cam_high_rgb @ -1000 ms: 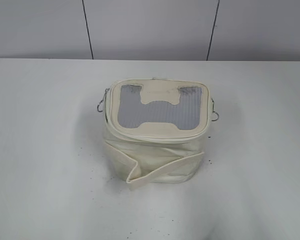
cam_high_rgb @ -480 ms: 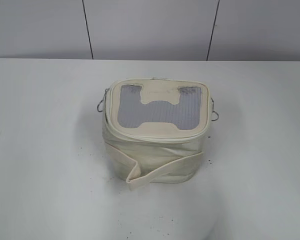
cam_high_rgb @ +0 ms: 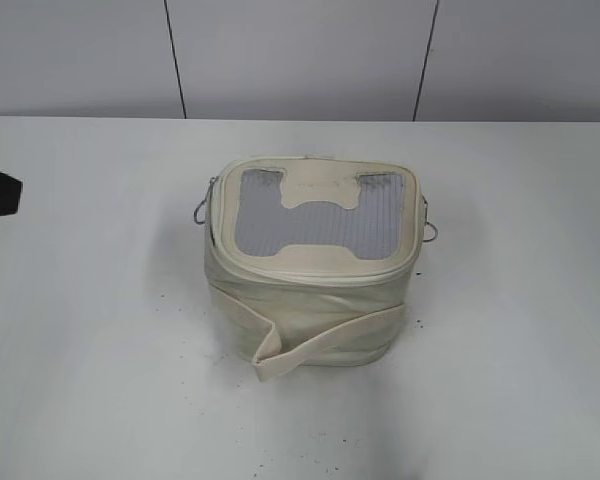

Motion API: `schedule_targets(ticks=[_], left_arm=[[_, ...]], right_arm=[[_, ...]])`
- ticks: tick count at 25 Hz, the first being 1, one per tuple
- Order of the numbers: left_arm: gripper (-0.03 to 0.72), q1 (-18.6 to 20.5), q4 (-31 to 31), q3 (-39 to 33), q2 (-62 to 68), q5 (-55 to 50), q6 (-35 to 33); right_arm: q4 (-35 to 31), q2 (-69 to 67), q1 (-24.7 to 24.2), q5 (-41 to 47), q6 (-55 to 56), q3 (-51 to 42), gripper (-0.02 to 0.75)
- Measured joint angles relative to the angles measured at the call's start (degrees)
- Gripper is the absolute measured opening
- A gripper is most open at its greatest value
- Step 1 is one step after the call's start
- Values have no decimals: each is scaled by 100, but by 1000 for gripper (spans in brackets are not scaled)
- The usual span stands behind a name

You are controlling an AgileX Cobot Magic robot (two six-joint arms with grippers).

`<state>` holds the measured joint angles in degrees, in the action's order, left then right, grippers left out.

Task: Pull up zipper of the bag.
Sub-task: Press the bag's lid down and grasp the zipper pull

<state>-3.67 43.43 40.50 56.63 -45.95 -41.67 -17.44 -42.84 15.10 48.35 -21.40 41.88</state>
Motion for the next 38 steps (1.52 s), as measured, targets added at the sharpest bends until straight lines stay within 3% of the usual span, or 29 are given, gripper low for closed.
schedule_targets(ticks=[7,14,20,26,32,38], left_arm=[[333,-47,277,871,1458,-514,-379],[333,-562,319,1651,2453,-771,-757],[333,-804,313,2163,3244,-772,-773],[358,-840,-238,2536,3849,-810,-778],[410,-932,-416,2758,4030,-952,-778],[413,-1208,-616,2783,4028,-853,-784]], right_arm=[[-200,-2232,288,208,-989,1668,586],[-789,-4038,342,632,-1982,3410,586],[-894,-5405,754,986,-2287,4792,586],[-913,-6680,1109,1454,-2372,6046,545],[-1285,-7678,1147,1984,-2458,6987,504],[-1648,-8171,1153,2054,-2663,7219,502]])
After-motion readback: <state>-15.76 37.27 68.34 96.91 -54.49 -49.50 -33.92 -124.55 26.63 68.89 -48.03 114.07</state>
